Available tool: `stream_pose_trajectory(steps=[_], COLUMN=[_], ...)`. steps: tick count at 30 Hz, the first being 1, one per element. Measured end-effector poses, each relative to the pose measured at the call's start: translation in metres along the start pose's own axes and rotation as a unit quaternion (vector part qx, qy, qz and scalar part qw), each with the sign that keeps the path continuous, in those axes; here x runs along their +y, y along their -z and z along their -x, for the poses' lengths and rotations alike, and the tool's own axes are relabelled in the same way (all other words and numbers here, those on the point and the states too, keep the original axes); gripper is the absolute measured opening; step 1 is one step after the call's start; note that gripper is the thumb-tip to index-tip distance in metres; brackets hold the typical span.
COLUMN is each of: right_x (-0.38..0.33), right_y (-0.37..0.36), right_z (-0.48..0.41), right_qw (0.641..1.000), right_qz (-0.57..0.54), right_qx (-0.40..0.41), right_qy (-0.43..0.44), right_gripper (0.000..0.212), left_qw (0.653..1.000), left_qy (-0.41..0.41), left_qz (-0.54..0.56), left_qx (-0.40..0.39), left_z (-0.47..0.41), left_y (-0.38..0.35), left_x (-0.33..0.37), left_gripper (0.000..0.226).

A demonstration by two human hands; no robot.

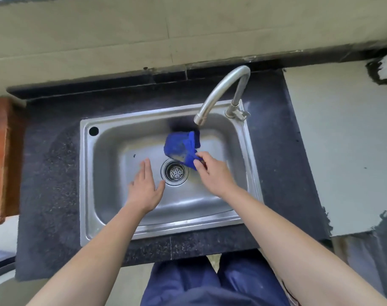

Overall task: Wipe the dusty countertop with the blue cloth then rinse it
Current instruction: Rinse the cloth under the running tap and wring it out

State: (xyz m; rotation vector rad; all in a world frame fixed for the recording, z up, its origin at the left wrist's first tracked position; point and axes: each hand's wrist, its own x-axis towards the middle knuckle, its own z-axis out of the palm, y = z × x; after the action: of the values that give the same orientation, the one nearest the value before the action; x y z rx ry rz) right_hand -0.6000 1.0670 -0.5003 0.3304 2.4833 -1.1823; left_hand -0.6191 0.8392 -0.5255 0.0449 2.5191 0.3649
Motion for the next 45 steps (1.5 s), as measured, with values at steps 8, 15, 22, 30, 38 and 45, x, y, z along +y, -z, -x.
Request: stream_pose_trajectory(steps=[8,15,22,30,38,45], right_x=[0.012,0.009,0.016,0.016,0.018,0.014], right_y=[0.074,0.118,0.106,0.094,0.079,0.054], right_z=[-0.031,-0.059,-0.06,-0.049,-0.041,-0.031], right_qw=[0.953,0.977,0.968,0.973,0.976,0.978], right_qz=[-0.086,0.008,-0.009,0.046,0.053,0.09], right_qx=[0.25,0.187,0.227,0.218,0.207,0.183], right_qy=[-0.15,-0.106,-0.103,-0.058,-0.035,-0.047], right_gripper=[0.049,0.046,0.041,0.043,0.051,0.075], left_qw=[0.988,0.952,0.952,0.96,0.962,0.961], left_qy=[-0.122,-0.22,-0.201,-0.177,-0.174,-0.174], left_qz=[0.08,0.162,0.204,0.193,0.181,0.187], left_qx=[0.047,0.134,0.111,0.105,0.105,0.107], left_z=[-0.017,-0.015,-0.012,-0.013,-0.014,-0.019], left_y=[0.029,0.085,0.1,0.106,0.108,0.098], left_x=[0.028,0.092,0.113,0.11,0.108,0.096], left_gripper=[0.091,0.092,0.093,0.103,0.104,0.095])
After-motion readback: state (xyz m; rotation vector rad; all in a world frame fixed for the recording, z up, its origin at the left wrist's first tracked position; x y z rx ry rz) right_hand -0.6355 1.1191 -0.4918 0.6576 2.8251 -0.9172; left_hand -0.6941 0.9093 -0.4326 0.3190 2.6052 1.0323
